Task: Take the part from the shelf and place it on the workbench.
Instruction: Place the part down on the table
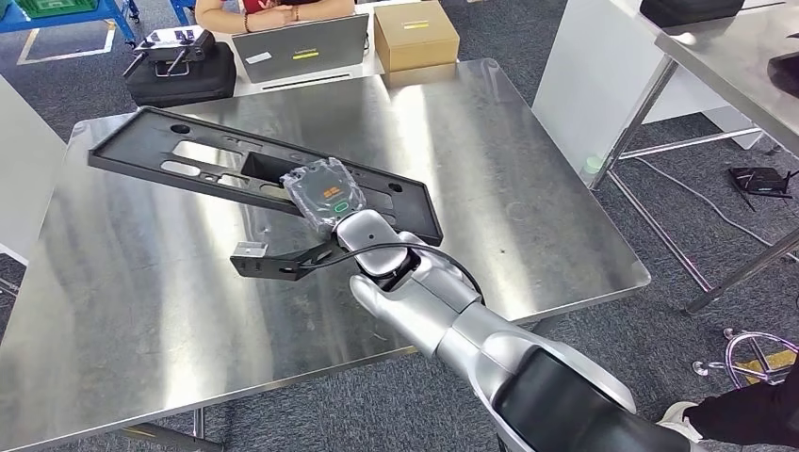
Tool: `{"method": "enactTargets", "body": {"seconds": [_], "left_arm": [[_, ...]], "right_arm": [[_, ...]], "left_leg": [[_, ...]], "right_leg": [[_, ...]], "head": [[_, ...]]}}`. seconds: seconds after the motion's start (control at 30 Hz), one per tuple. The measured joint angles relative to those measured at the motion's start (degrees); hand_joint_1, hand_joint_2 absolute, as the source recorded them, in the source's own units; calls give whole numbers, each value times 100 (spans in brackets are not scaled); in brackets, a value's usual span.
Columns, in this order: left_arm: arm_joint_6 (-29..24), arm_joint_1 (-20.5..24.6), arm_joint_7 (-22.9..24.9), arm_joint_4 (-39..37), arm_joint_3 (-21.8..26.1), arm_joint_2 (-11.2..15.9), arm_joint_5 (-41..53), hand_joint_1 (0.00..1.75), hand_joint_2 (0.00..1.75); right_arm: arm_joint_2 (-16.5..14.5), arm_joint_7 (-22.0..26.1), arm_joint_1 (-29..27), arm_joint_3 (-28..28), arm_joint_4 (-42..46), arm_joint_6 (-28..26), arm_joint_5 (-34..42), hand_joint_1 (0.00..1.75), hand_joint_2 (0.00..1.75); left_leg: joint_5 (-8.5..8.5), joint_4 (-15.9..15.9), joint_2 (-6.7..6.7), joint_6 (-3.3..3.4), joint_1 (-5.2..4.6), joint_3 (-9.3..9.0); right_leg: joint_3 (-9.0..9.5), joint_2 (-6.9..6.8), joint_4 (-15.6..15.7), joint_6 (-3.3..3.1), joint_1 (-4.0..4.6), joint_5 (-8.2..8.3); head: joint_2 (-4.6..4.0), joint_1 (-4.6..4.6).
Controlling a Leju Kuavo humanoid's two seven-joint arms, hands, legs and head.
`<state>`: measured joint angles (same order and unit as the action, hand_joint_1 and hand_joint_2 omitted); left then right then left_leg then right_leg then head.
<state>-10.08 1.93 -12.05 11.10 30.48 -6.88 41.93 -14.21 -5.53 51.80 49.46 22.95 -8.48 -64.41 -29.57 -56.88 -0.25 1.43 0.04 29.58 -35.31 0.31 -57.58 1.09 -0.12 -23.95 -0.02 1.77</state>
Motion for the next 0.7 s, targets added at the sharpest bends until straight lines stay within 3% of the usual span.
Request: {"method": "enactTargets", "body": {"seconds": [0.3, 0.7], "left_arm": [[-57, -2, 2, 2, 199, 5, -88, 0, 175], [-52, -1, -45, 2, 289, 3, -86, 0, 175]], "right_arm": [[192, -590, -1, -31, -614, 556, 12, 175, 175], [354, -669, -31, -80, -849, 615, 1, 175, 175]], "left_leg": [[-4, -1, 1, 5, -2, 2], [-6, -1, 1, 8, -1, 2]], "right_leg": [[0, 0, 4, 0, -2, 0], [-1, 1, 4, 0, -1, 0]], "head": [[0, 0], [0, 0]]}}
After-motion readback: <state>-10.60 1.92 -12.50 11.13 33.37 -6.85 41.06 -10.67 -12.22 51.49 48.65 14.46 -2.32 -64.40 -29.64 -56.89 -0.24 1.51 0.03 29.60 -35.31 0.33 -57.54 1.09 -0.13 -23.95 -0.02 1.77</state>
